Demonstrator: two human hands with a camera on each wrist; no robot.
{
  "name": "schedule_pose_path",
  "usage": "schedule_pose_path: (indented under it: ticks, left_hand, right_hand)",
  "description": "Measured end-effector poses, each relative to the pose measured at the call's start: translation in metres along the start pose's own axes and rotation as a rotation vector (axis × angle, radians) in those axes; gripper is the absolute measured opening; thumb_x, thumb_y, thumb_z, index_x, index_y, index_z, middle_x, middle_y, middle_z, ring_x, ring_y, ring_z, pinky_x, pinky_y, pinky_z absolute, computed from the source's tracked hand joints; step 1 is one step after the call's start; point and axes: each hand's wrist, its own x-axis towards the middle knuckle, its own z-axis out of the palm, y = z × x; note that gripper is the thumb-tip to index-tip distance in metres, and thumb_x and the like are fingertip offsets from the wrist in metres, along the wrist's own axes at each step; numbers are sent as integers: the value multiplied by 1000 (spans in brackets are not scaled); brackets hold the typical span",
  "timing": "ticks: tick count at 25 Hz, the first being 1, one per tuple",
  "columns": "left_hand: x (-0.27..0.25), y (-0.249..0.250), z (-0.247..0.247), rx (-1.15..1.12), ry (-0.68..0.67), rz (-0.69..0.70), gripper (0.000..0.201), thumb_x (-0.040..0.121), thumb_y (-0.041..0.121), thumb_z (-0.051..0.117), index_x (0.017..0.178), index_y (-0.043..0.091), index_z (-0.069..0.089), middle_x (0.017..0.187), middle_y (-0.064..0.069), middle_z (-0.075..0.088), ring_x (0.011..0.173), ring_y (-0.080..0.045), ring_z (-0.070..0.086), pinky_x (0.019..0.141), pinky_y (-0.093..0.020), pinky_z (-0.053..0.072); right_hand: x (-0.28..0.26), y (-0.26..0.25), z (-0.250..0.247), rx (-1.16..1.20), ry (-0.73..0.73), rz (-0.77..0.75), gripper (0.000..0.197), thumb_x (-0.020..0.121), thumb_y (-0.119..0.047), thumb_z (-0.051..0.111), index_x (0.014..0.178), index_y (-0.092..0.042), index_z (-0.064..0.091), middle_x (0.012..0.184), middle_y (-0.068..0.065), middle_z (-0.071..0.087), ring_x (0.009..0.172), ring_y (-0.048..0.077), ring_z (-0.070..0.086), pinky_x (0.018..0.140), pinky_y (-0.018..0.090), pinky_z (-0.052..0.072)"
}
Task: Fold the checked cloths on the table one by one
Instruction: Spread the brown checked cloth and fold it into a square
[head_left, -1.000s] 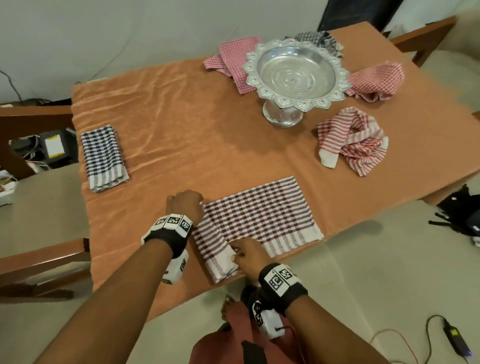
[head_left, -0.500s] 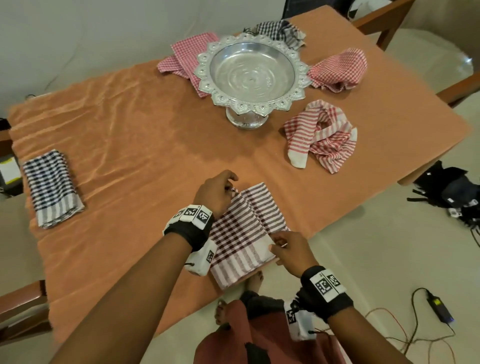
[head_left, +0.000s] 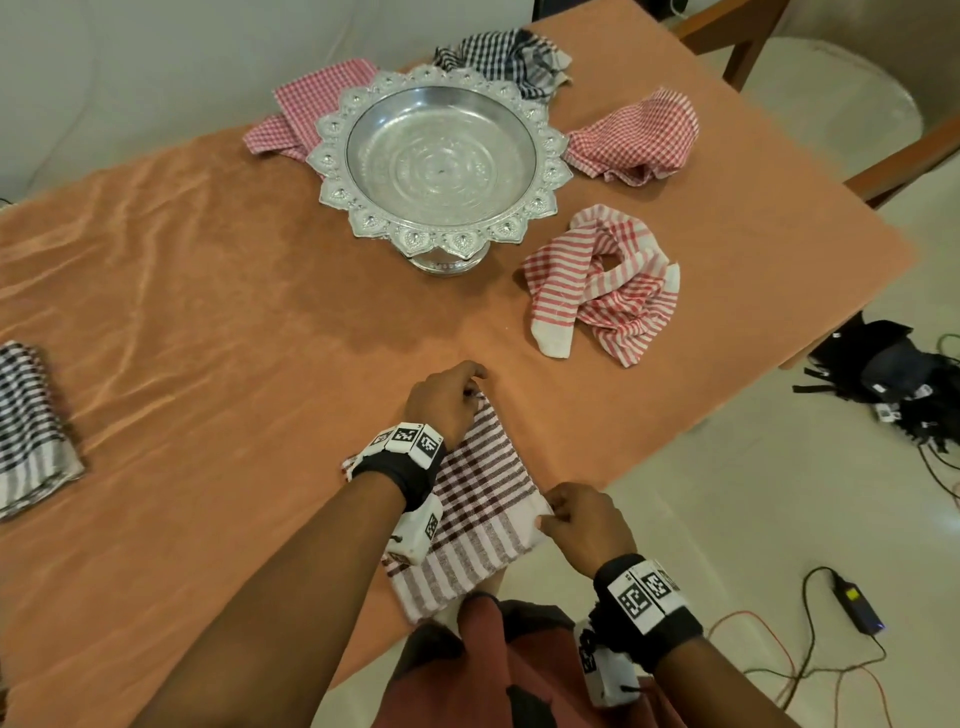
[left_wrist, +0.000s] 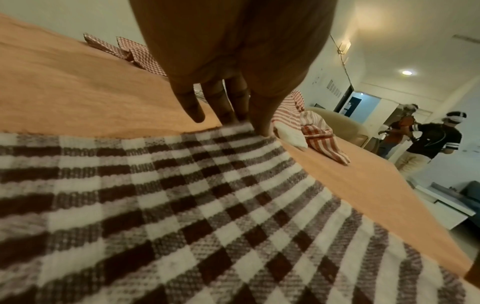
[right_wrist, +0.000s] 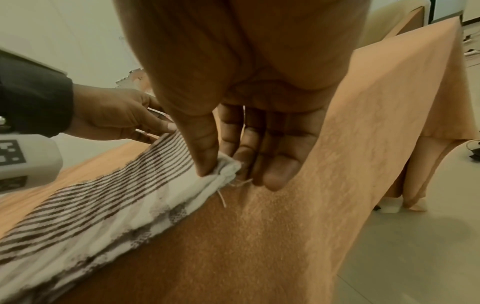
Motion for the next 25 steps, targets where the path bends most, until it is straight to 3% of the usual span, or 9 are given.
schedule_pose_path:
  ticks: [4,8,10,12,14,17,20,22,25]
  left_hand:
    - [-1,-16,-19,183,-35,-83,38,94,34,53,130,21,51,128,-2,56,110,-23,58,93,-42,48]
    - [-32,-46,-43,429,-165,-208,33,97,42,43,112,16,55,109,-7,55,85,-26,57,71,-36,48]
    - [-50,-57,-49,459,-238,-243,36,95,44,43,118,16,48,99,-4,55,77,-24,55,62,-32,45]
    - [-61,-64,-55,430,-295,-288,43,91,45,48,123,16,41,90,-2,57,72,-21,57,58,-30,44]
    - [-68,-70,-60,451,-329,-310,42,88,42,50,120,15,48,87,-2,60,75,-22,58,62,-30,43]
    - [-84,-81,-67,438,-283,-291,34,87,41,51,108,18,63,92,-3,65,85,-25,59,72,-33,42]
    - [-116,-104,-80,101,-211,-347,22,89,39,53,94,19,61,87,-1,63,80,-22,59,64,-29,43]
    - [-151,-122,-91,-40,-86,-361,19,92,37,56,87,19,55,78,2,58,72,-19,55,56,-28,36]
    - [-206,-149,-92,-219,135,-421,19,92,36,59,89,17,58,83,0,64,72,-15,60,61,-32,46]
  right_hand:
    - [-1,-10,2,-79,30,31,23,82,-35,61,102,-23,62,95,-5,62,80,17,59,61,27,41]
    - [-2,-20,8,-172,25,42,30,81,-44,59,103,-23,57,97,-3,61,85,20,61,62,28,40]
    - [2,-24,10,-165,-10,48,32,80,-46,61,99,-20,58,91,-2,61,83,20,61,63,29,44]
    - [5,-30,12,-143,-64,32,30,80,-43,63,92,-16,64,86,0,65,78,19,63,65,31,51]
    - [6,-38,14,-142,-99,7,28,79,-38,64,89,-11,68,85,3,67,75,20,63,66,31,53]
    - [5,-55,11,-175,-87,-26,24,82,-31,65,95,-11,65,87,3,62,76,20,57,63,27,43]
    - [15,-84,4,-196,-73,-80,24,83,-23,65,105,-13,59,93,2,57,80,20,53,66,27,37]
    - [26,-117,6,-207,-33,-185,24,83,-20,65,105,-16,57,93,0,55,84,22,56,68,29,40]
    - [44,-179,23,-183,19,-410,14,85,-18,64,95,-23,56,95,1,62,87,23,60,69,31,45]
